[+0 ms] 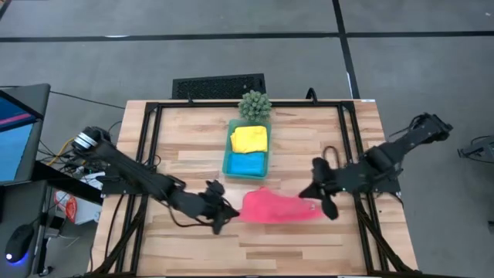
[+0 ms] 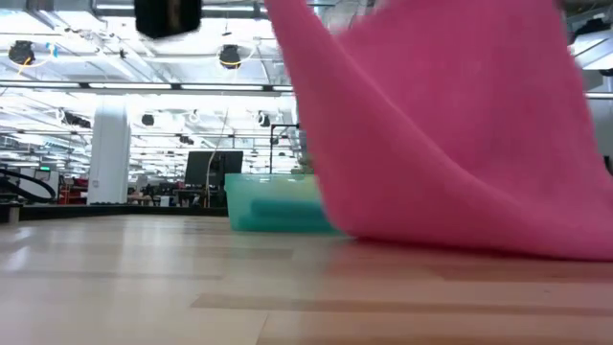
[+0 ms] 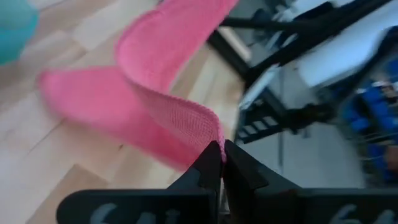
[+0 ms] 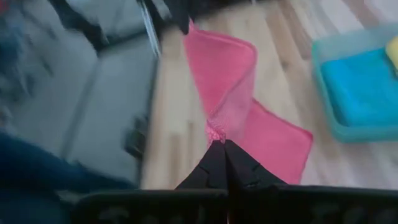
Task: Fold microfiber towels
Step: Fold the pink micro fiber cloth
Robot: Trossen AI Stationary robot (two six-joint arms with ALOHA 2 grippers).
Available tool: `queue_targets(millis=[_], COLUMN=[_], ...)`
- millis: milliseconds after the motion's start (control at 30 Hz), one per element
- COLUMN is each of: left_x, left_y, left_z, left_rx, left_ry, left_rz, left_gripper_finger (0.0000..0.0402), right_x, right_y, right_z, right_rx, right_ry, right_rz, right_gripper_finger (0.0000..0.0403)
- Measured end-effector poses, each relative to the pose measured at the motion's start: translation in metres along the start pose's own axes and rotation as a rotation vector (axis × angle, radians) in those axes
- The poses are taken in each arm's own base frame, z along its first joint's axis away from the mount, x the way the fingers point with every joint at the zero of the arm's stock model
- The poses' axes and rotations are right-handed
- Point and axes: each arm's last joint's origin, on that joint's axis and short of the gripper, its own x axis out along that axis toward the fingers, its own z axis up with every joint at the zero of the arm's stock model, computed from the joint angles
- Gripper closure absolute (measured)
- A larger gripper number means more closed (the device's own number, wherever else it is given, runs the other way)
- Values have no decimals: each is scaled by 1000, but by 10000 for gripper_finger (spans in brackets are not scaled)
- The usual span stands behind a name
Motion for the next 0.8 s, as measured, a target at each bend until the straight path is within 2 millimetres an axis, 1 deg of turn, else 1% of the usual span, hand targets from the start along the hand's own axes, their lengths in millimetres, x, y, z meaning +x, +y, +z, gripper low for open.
queue_targets(millis=[67, 167, 267, 367, 467, 600, 733, 800], left_x=[-17, -38, -53, -64, -68, -70, -79, -84], left_y=[-7, -15, -19, -18, -8, 13, 35, 41], left_z=[6, 9, 12, 16, 22, 32, 52, 63], left_rx=[-19, -43, -76, -81, -65, -14, 13, 17], left_ry=[-12, -30, -42, -44, -37, -20, -32, -68], left_rz=[-38, -68, -88, -70, -2, 157, 292, 312], left_gripper_finger=[401, 401, 401, 401, 401, 401, 401, 401], right_x=[-11, -20, -22, -26, -23, -25, -27, -30], right_y=[9, 21, 27, 28, 20, -1, -19, -24], right_z=[-1, -6, -11, -11, -8, -1, 10, 18], right_rx=[64, 62, 89, 80, 76, 85, 60, 33], right_ry=[-69, -93, -127, -136, -137, -153, -176, -195], right_rz=[16, 80, 28, 19, -92, -290, -442, -482], right_gripper_finger=[401, 401, 401, 402, 402, 402, 402, 402])
